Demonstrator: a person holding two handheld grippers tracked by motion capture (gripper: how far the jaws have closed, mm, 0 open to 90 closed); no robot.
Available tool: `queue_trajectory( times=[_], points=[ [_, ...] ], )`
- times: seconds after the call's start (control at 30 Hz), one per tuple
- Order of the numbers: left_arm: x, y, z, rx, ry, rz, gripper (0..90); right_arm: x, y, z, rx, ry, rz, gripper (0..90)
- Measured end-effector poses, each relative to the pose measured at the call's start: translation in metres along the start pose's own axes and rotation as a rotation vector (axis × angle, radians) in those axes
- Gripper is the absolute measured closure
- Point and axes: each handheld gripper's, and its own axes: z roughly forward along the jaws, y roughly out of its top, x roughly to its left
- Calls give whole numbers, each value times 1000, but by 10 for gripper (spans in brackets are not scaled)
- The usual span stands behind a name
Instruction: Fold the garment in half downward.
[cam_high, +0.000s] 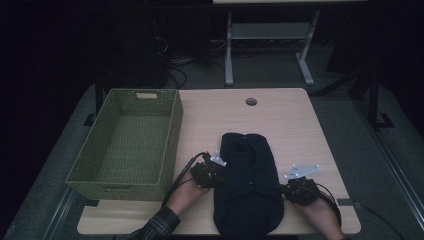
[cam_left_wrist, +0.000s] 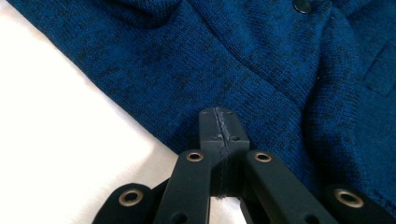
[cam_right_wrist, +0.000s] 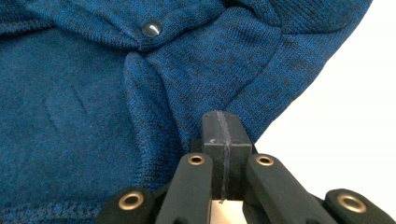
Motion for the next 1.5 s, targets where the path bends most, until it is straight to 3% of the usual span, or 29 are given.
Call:
queue_trajectory(
  times=[0.2,0.33,0.43,0.47,0.63,0.73,0.83,0.87,0.97,1.07,1.3,1.5],
  points=[
    [-11,-9,-2,-20,-6,6,900,7,-8,-7,9,10,-7,900],
    [-11,-11,-2,-40,-16,14,888,6,-8,-8,14,22,-6,900],
    [-9,-13,-3,-54,-40,4,824,5,-8,-8,16,34,2,900],
    [-9,-15,-3,-64,-54,7,794,3,-8,-8,16,58,14,881],
    [-9,-14,-5,-73,-55,-1,688,-1,-5,-11,17,69,12,772],
    [-7,-13,-8,-71,-37,12,600,-3,-3,-12,9,59,6,682],
    [-2,-12,-8,-61,-52,11,496,-5,-2,-12,10,62,3,621],
    [0,-12,-7,-69,-62,-5,460,-8,1,-11,10,61,-11,557],
    [3,-10,-7,-70,-65,-21,395,-12,6,-11,10,53,-3,506],
    [7,-3,-10,-46,-70,-9,378,-17,12,-12,0,53,-6,507],
    [16,9,-13,-48,-63,2,346,-30,24,-13,3,54,10,471],
    [30,23,-20,-59,-31,8,339,-48,37,-14,-17,55,45,445]
  ],
)
